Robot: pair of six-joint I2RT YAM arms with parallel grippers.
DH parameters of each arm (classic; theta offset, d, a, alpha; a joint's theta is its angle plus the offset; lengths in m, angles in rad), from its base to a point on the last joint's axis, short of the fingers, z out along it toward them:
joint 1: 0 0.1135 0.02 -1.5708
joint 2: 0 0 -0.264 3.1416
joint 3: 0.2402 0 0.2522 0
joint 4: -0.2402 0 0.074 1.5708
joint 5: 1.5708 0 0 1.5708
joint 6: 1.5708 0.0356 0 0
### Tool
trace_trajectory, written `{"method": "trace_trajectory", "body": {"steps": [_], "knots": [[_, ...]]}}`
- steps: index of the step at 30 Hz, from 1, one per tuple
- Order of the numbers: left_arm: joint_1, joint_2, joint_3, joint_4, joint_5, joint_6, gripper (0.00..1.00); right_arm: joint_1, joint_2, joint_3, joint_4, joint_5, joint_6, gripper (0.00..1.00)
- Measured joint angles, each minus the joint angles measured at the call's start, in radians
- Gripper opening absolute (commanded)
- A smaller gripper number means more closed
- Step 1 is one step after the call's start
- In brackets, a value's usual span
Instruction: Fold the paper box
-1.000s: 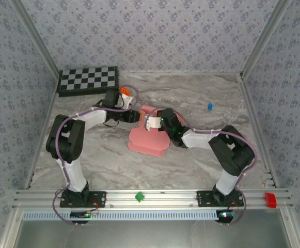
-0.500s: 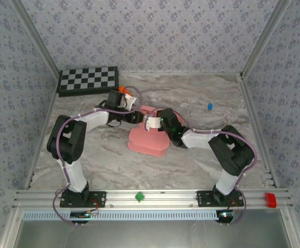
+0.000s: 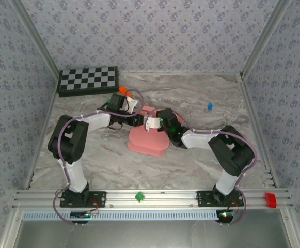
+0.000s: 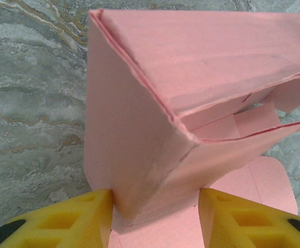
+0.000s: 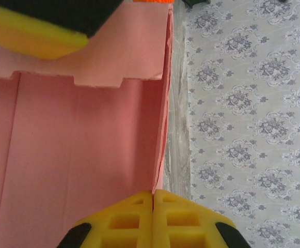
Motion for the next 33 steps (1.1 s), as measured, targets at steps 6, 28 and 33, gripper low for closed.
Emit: {"method": "trace_trajectory", "body": {"steps": [6, 28, 33], "knots": [[-0.016, 0.002, -0.01, 0.032, -0.056, -0.013, 0.46, 0.003, 0.0, 0.0, 0.004, 0.003, 0.0, 0.0], [-0.019, 0.001, -0.113, 0.202, -0.148, -0.065, 0.47, 0.02, 0.006, 0.0, 0.023, 0.004, -0.008, 0.0], [-0.019, 0.001, -0.113, 0.219, -0.167, -0.073, 0.45, 0.023, 0.006, 0.0, 0.025, 0.004, -0.008, 0.0]]}}
